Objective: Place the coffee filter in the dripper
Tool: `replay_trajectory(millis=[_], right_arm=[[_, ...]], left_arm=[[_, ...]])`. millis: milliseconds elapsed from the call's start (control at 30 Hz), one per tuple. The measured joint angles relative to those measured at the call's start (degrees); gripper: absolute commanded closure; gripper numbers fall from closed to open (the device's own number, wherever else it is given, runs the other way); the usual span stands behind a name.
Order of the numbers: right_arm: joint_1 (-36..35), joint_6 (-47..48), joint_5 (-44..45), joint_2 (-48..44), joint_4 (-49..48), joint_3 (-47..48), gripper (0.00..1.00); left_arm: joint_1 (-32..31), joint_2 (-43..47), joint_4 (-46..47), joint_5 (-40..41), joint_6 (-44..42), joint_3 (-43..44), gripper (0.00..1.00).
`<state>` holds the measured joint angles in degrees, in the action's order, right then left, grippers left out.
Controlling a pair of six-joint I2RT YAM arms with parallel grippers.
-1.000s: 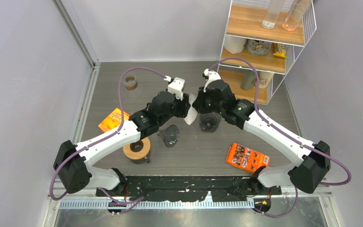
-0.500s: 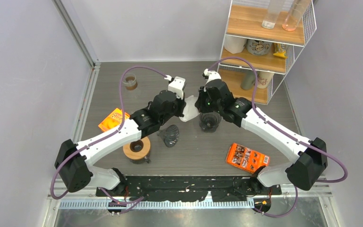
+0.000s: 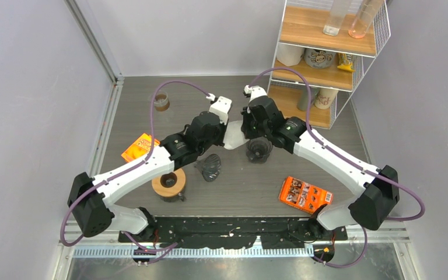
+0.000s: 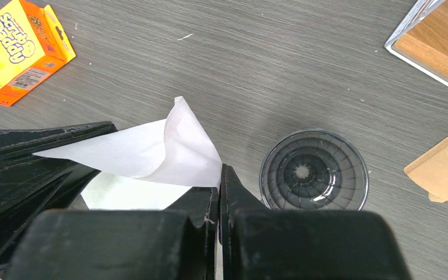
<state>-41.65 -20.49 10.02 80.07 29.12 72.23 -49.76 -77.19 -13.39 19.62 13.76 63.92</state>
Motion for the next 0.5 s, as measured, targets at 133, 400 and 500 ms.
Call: replay_trajectory(millis=[133,400,500], right_arm=[[-0.2,2.2,0.6,0.3,0.4,0.5,0.95],[0.5,3.5,-3.8,0.3,0.1,0.5,0.95],[0.7,1.8,-5.3,0.0,-0.8,0.2,0.95]], left_arm=[[-0.1,0.0,-1.4,-0.3,-1.4,0.9,1.00],[0.2,-0.8,-4.9,-3.9,-2.0,3.8,0.52],[0.3,-1.5,-5.2,-4.5,-1.2,4.4,0.28]])
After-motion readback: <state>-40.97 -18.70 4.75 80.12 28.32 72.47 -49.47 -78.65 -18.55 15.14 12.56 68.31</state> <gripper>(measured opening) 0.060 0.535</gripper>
